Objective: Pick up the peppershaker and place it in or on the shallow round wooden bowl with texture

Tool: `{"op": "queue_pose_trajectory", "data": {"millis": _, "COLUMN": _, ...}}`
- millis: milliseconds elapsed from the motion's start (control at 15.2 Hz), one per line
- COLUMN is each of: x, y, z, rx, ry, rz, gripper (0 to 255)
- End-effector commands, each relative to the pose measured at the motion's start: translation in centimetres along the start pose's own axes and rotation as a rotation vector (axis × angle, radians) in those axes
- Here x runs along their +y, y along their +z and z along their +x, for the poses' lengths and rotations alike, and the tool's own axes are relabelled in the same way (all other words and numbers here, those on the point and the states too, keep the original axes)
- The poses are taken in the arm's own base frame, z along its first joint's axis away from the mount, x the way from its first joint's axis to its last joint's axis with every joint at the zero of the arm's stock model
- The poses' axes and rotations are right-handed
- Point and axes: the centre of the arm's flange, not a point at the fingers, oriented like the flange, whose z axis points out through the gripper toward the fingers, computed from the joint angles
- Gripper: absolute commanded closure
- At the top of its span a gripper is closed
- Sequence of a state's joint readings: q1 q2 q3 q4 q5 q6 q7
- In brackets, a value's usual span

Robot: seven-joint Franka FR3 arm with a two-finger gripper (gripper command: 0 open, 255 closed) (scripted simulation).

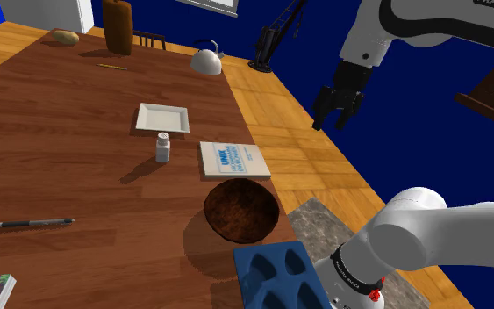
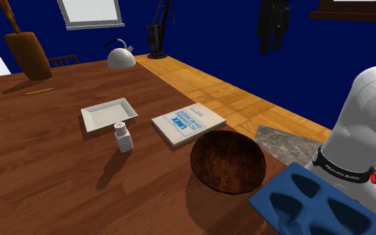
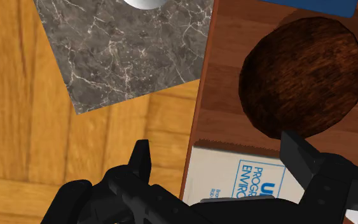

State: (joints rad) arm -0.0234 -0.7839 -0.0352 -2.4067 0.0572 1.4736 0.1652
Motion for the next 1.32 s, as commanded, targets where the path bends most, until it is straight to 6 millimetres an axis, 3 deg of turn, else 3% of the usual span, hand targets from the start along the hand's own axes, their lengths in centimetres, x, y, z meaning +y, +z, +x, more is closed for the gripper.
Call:
{"op": "queue_pose_trajectory", "data": {"millis": 0, "x": 0.0, "y": 0.0, "z": 0.0, "rx": 0.0, "ry": 0.0, "rz": 0.0, "gripper": 0}}
{"op": "queue_pose_trajectory", "data": {"millis": 1254, "x": -18.5, "y": 8.7, "z": 14.3, "rx": 0.038, "ry": -0.022, "rz": -0.015, "gripper": 0}}
